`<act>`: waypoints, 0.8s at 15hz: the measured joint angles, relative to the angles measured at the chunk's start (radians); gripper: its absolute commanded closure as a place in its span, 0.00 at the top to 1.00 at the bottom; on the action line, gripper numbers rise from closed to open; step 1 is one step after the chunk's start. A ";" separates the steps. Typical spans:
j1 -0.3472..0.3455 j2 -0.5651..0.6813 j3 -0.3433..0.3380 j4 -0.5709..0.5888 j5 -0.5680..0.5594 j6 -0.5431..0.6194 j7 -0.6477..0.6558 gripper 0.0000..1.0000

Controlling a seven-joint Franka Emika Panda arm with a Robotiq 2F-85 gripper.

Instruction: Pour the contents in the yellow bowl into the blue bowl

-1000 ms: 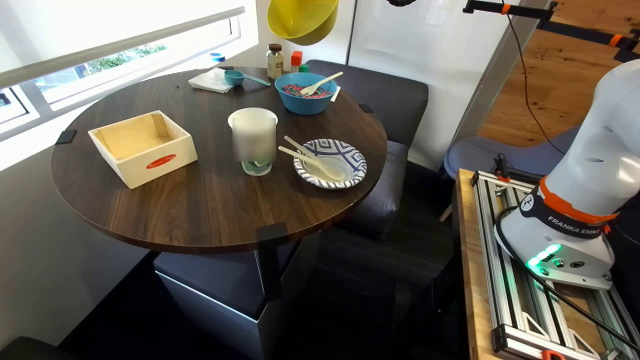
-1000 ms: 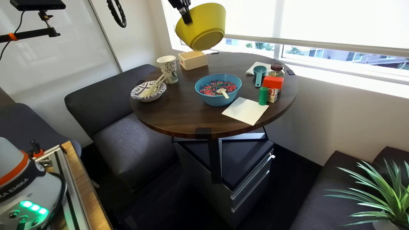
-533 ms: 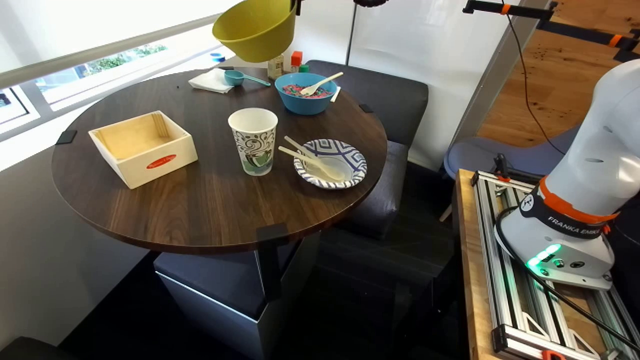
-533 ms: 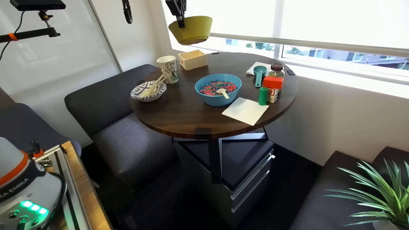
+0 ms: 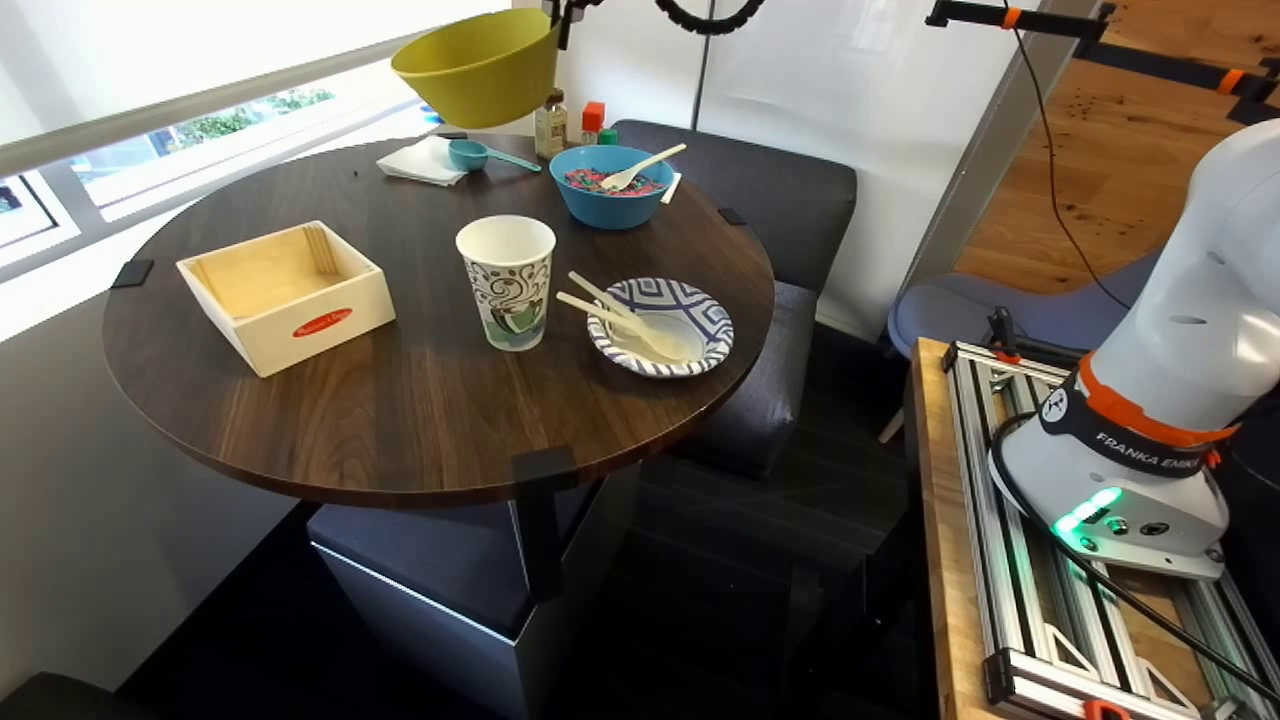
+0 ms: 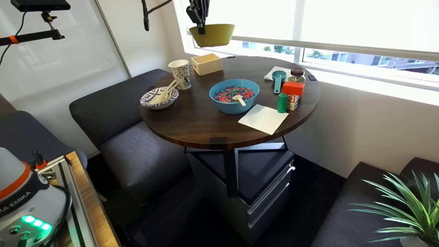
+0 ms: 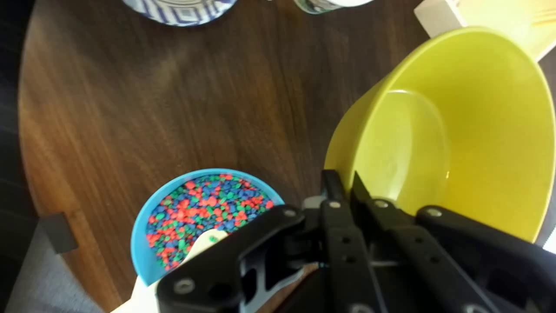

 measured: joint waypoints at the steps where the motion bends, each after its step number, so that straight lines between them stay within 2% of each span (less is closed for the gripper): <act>1: -0.009 0.031 -0.002 0.000 0.055 0.048 -0.002 0.01; 4: -0.028 0.127 -0.001 0.002 0.218 0.188 -0.033 0.01; 6: -0.034 0.187 0.002 0.001 0.288 0.274 -0.067 0.01; 9: -0.044 0.262 0.008 0.002 0.356 0.364 -0.114 0.01; 12: -0.054 0.301 0.008 0.000 0.361 0.378 -0.152 0.01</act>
